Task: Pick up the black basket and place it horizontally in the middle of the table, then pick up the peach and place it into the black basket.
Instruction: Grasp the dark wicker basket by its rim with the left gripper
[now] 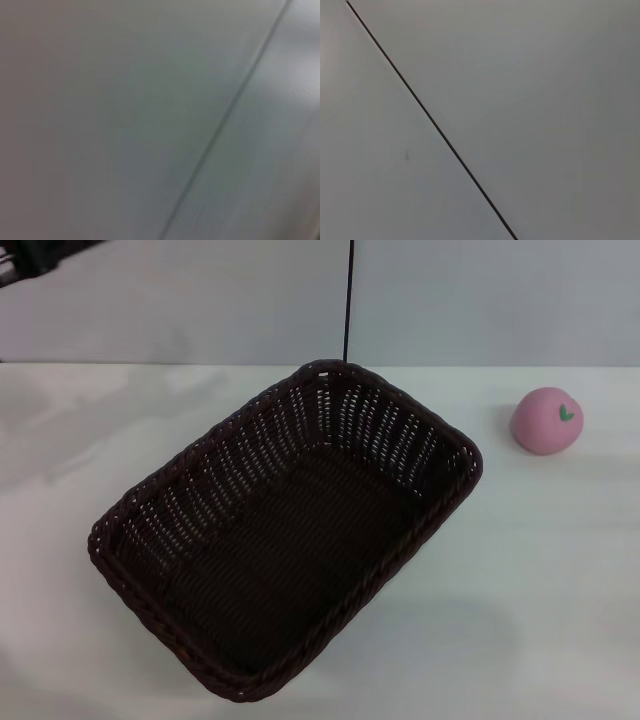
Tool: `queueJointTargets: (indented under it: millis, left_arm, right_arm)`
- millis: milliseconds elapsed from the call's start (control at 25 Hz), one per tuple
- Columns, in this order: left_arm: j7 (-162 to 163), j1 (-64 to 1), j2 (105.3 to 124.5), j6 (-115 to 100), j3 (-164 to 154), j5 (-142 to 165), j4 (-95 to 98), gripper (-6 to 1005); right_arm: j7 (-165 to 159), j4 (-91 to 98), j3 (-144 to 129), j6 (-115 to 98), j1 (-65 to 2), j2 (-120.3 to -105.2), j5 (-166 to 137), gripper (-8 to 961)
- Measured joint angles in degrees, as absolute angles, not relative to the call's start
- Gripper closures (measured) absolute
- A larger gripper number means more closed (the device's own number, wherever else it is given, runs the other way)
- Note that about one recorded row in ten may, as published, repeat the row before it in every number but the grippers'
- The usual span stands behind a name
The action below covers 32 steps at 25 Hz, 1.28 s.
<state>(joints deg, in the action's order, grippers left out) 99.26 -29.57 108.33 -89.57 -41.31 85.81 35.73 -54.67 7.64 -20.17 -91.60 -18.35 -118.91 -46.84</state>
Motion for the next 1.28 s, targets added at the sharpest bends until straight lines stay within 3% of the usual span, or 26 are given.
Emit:
queueJointTargets:
  millis: [200, 640, 920, 1040, 1280]
  left_arm:
    - [112.1, -32.3, 107.52, -90.5, -41.3, 101.1, 48.0, 223]
    - [127.5, -34.2, 108.76, -97.6, -43.6, 117.1, 65.4, 231]
    - [131.9, -37.4, 112.42, -99.4, -49.1, 130.1, 70.1, 236]
    - [132.1, -39.4, 114.87, -99.0, -49.6, 135.1, 70.2, 238]
    - [132.1, -41.4, 117.41, -97.5, -50.4, 141.6, 70.3, 243]
  right_arm:
    - [-54.7, 7.6, -20.1, -91.4, -18.1, -118.91, -46.8, 332]
    - [-54.7, 7.6, -20.0, -90.8, -18.0, -118.91, -46.8, 332]
    - [-54.7, 7.6, -20.0, -90.7, -18.4, -118.91, -46.8, 332]
    - [-54.7, 7.6, -20.0, -90.4, -18.5, -118.91, -46.8, 333]
    - [-54.7, 7.5, -20.0, -90.1, -18.3, -118.91, -46.8, 333]
